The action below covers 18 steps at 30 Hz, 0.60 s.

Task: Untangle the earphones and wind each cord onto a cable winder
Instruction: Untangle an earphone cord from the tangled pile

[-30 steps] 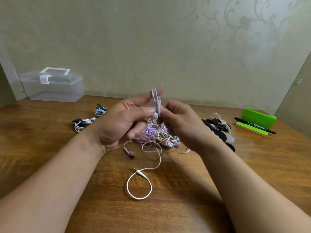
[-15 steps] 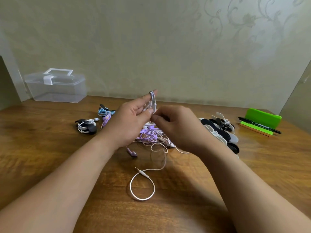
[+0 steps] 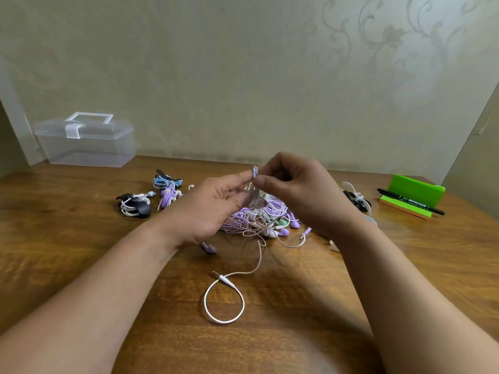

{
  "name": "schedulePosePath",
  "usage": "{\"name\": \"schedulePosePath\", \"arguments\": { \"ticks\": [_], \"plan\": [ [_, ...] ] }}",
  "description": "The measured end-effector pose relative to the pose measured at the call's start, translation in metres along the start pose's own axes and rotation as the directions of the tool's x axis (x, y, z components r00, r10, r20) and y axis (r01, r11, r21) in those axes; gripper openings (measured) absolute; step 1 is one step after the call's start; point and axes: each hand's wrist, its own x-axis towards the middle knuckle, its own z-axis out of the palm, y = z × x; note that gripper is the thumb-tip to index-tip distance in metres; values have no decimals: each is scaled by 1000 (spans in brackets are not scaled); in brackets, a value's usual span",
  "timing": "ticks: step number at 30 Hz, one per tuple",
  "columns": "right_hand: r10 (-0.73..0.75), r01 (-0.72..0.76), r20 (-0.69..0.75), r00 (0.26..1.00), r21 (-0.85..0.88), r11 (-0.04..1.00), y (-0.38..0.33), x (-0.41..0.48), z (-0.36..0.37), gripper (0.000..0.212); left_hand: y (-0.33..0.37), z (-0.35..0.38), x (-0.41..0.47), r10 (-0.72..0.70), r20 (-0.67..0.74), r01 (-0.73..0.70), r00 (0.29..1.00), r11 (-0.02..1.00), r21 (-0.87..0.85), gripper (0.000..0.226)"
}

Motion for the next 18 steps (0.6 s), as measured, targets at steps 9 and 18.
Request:
{"name": "schedulePosePath", "arguments": {
  "ticks": [9, 18],
  "plan": [
    [63, -71, 35, 997, 329, 942, 1, 3, -11, 10, 2, -7, -3, 1, 184, 3, 983, 1000, -21, 47],
    [134, -224, 185, 974, 665, 712, 9, 3, 10, 7, 10, -18, -9, 140, 188, -38, 972, 885, -463, 47]
  ]
}}
